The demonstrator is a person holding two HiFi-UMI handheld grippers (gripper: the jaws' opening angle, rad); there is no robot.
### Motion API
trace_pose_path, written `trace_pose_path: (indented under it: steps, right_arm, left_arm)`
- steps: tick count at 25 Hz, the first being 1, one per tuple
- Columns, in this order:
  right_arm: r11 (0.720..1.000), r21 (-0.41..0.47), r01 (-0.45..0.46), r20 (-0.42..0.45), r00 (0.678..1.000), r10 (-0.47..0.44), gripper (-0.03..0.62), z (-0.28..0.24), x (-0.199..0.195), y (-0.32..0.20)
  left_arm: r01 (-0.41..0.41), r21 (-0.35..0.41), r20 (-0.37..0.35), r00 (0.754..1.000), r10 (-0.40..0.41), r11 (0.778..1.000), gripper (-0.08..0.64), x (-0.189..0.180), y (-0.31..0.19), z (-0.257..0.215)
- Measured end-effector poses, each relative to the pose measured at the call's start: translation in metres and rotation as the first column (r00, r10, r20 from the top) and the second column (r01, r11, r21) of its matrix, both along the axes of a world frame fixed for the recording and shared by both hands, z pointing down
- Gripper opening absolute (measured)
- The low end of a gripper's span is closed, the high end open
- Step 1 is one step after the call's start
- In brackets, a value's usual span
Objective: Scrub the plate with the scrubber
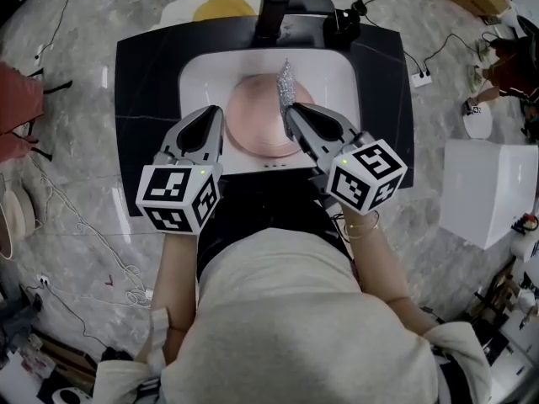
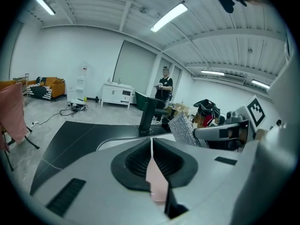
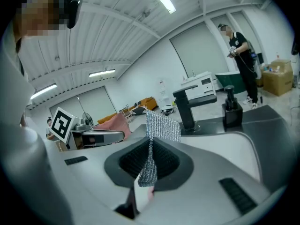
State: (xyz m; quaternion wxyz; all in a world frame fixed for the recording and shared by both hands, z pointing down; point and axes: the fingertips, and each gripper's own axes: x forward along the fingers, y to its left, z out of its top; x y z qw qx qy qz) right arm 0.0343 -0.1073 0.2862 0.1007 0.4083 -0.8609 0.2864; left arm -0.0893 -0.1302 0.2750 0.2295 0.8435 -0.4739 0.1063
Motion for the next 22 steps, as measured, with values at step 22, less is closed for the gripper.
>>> trace_pose_path:
  steps: [22]
  right_arm:
    - [0.990, -0.142, 0.002, -0.101, 0.995, -0.016, 0.032, 0.051, 0.003, 0.003]
  left_arm:
    - [-0.091, -0.283, -0.036, 0.996, 0.084, 0.955, 0.032, 0.022, 0.002, 0.081]
